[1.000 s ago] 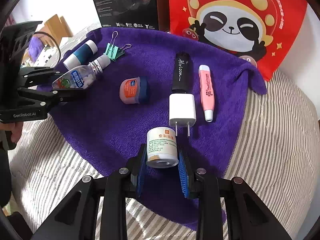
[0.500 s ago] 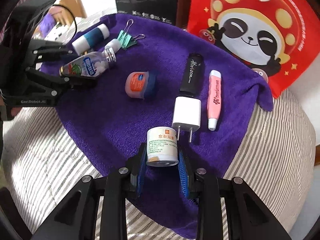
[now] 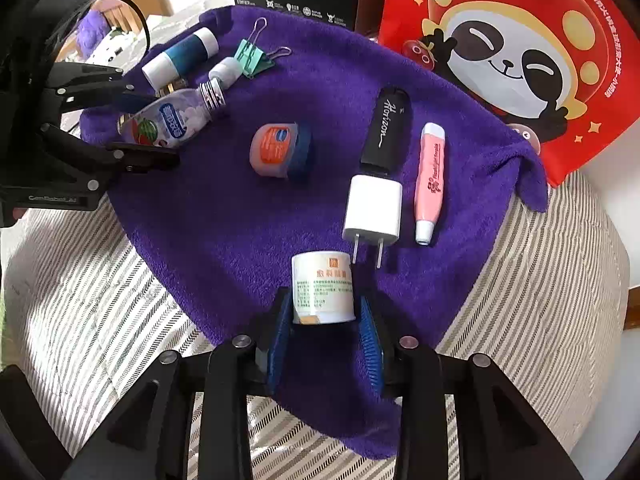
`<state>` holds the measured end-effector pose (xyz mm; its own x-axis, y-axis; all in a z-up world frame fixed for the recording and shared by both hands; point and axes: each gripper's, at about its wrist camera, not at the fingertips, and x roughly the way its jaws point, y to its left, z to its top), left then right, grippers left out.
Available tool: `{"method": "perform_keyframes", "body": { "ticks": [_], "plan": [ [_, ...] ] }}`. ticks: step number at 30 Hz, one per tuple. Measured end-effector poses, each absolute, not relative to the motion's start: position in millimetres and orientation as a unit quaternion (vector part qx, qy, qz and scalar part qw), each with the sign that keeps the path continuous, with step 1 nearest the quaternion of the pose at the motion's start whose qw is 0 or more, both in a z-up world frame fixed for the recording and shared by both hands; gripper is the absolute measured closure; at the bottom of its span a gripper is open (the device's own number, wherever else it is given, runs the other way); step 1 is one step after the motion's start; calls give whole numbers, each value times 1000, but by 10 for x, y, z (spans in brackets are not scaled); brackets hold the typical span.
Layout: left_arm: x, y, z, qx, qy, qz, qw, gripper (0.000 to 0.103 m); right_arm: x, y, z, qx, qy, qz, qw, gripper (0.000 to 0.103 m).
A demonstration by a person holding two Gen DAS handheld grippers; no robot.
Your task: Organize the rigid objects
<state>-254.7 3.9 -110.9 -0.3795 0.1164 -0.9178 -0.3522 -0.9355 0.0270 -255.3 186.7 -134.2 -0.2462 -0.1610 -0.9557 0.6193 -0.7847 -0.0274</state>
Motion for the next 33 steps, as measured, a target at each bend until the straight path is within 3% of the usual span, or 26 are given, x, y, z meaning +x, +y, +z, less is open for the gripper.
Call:
{"method": "perform_keyframes", "body": {
  "ticks": [8,11,15,17,18,19,22,25,33],
  "plan": [
    [-2466,71,-1056,-547,86,819,150,44,-2531,1899,-1277,570,206,-761,233,66],
    [-2389,80,-967,-540,87,824,147,30,-2505,1924,-1208,571,204,-764,222,62],
    [-2213,107,-801,-527,89,833,146,23,-2440,1987,-1083,568,186,-771,218,60],
    [-2072,112,-692,-515,91,841,138,19,-2363,2023,-989,560,180,-782,208,49],
    [-2013,112,-641,-511,89,844,137,17,-2330,2038,-956,557,180,-786,199,25],
    [-2000,112,-604,-508,86,846,137,11,-2258,2081,-906,553,176,-792,189,11],
    [-1812,120,-478,-500,74,853,132,0,-2041,2097,-730,533,162,-809,189,10],
    [-1602,137,-396,-496,66,859,112,0,-1748,2219,-638,525,144,-822,166,0],
    [-1052,160,-346,-514,49,855,52,0,-1163,2033,-508,518,52,-846,114,0]
  ]
}}
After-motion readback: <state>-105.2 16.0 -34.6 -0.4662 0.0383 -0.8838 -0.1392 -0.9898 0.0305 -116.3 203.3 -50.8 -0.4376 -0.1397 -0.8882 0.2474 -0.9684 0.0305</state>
